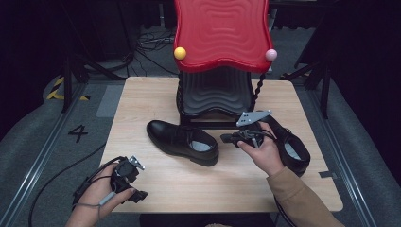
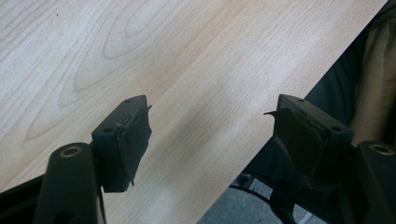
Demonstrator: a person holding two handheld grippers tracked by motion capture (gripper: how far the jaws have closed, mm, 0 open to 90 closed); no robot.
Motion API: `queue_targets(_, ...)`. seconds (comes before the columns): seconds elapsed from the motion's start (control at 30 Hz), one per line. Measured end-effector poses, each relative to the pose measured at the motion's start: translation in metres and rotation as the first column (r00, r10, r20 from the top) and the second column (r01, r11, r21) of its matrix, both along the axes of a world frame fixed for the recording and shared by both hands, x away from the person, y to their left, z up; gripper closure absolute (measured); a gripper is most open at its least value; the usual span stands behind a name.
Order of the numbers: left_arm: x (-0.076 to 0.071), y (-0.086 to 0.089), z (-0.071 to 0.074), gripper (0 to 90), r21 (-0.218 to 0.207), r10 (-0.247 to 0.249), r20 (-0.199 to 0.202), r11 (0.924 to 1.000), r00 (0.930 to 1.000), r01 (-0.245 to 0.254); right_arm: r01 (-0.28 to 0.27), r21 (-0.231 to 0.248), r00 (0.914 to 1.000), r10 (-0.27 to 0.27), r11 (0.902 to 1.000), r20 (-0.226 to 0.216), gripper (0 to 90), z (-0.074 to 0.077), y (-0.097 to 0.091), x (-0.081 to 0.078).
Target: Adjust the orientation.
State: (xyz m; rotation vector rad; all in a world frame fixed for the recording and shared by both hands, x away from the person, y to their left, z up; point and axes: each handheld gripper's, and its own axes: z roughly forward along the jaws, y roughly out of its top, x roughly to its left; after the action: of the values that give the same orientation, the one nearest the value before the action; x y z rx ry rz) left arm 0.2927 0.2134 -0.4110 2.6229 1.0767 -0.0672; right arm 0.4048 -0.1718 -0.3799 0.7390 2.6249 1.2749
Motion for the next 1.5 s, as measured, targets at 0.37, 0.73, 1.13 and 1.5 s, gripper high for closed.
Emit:
queue_targets(0.37,0.002,-0.003,-0.001,28.1,-0.002,0.003,-0.011,1.0000,0.9999,-0.003,-0.197,-0.076,0.9802,0.198,0.9774,0.004,72.7,0.012,0.026,-0.004)
queue_targets(0.73,0.004,-0.001,-0.003,28.4,-0.002,0.008,-0.014,1.0000,0.9999,-0.008,-0.363,-0.350,0.9265,0.374,0.8636,-0.038,66.5,-0.012,0.087,0.002)
queue_targets(1.13,0.003,0.001,-0.002,28.3,-0.012,0.012,-0.005,0.9999,0.9999,-0.012,-0.410,-0.383,0.9110,0.392,0.8279,-0.128,84.5,-0.007,0.100,-0.004)
queue_targets(1.5,0.008,-0.007,-0.002,28.3,0.000,-0.015,-0.007,0.9999,0.9999,0.015,-0.377,-0.353,0.9225,0.313,0.8563,-0.226,80.0,-0.009,0.107,-0.074)
